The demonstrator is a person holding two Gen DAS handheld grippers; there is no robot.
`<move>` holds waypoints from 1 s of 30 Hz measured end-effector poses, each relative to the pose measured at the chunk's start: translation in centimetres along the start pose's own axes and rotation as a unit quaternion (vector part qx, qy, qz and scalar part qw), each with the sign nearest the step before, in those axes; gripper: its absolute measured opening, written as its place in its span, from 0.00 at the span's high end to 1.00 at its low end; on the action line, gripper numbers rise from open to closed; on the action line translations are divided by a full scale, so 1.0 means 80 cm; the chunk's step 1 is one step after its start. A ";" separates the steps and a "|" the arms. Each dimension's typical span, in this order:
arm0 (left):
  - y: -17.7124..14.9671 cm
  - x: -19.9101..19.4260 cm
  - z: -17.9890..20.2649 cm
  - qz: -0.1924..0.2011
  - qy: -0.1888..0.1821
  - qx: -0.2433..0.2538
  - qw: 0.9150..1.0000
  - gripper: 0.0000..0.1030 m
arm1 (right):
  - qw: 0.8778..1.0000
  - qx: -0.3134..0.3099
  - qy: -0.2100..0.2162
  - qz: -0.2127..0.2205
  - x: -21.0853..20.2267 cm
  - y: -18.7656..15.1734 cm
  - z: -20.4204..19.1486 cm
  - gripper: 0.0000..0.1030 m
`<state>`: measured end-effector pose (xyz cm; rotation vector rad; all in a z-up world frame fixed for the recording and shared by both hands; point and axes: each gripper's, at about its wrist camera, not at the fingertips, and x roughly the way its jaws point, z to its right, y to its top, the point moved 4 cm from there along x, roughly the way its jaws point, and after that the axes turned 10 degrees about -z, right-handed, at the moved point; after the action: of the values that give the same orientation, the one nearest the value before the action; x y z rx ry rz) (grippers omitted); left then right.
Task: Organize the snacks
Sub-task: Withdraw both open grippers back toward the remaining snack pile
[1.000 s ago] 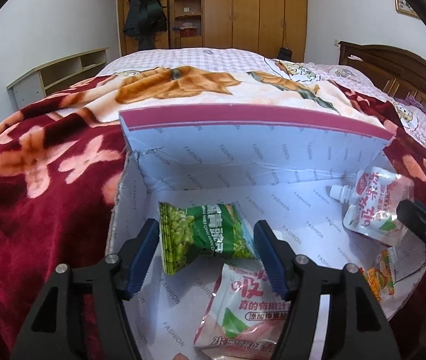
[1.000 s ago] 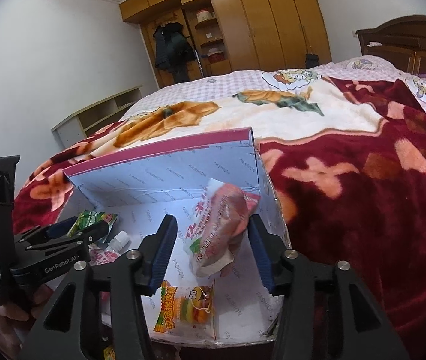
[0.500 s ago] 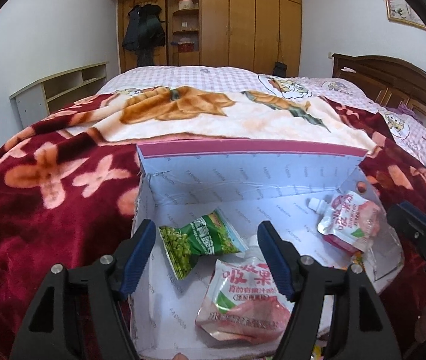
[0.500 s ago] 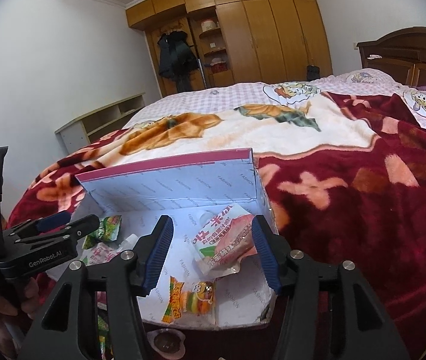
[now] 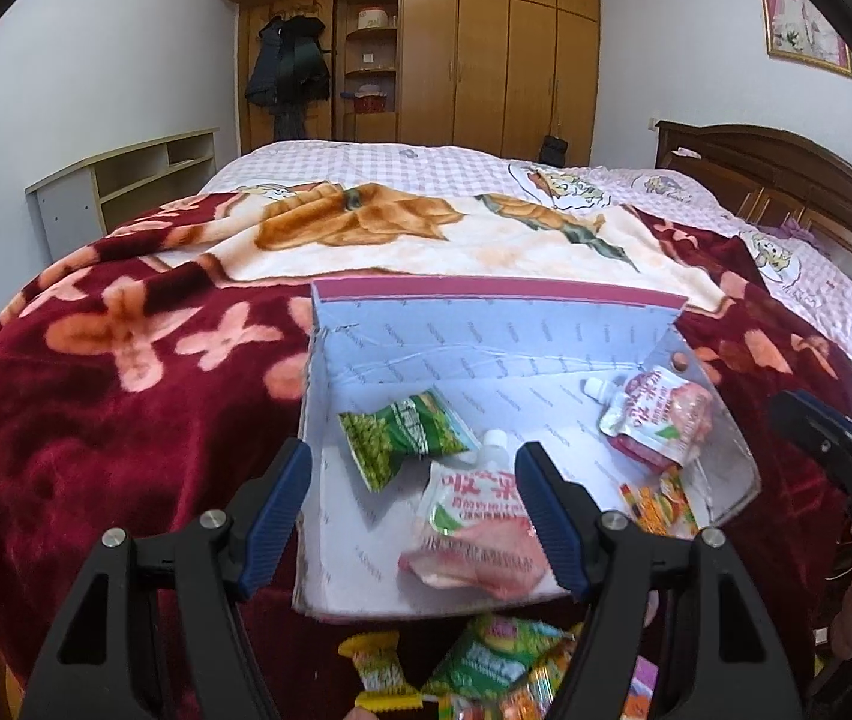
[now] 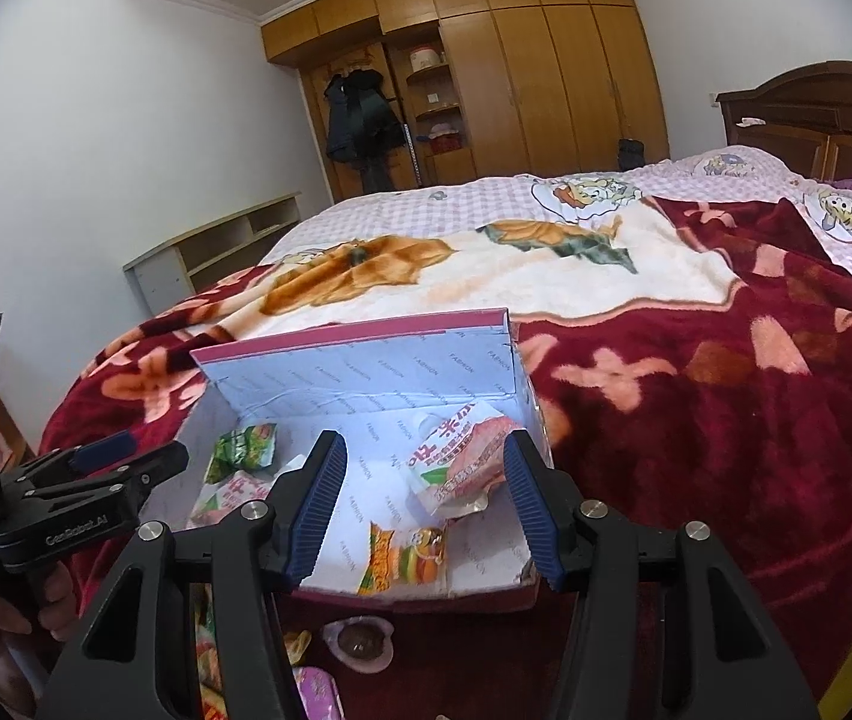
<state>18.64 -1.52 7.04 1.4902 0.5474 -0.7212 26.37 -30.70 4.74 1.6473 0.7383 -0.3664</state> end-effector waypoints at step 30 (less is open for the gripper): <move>-0.128 -0.059 0.026 -0.033 -0.050 0.003 0.998 0.28 | 0.995 -0.048 0.011 -0.088 -0.067 -0.145 -0.034 0.45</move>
<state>7.78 -2.54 3.44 1.4389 0.5202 -0.8438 14.43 -28.72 -0.16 1.5033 0.9077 -0.4315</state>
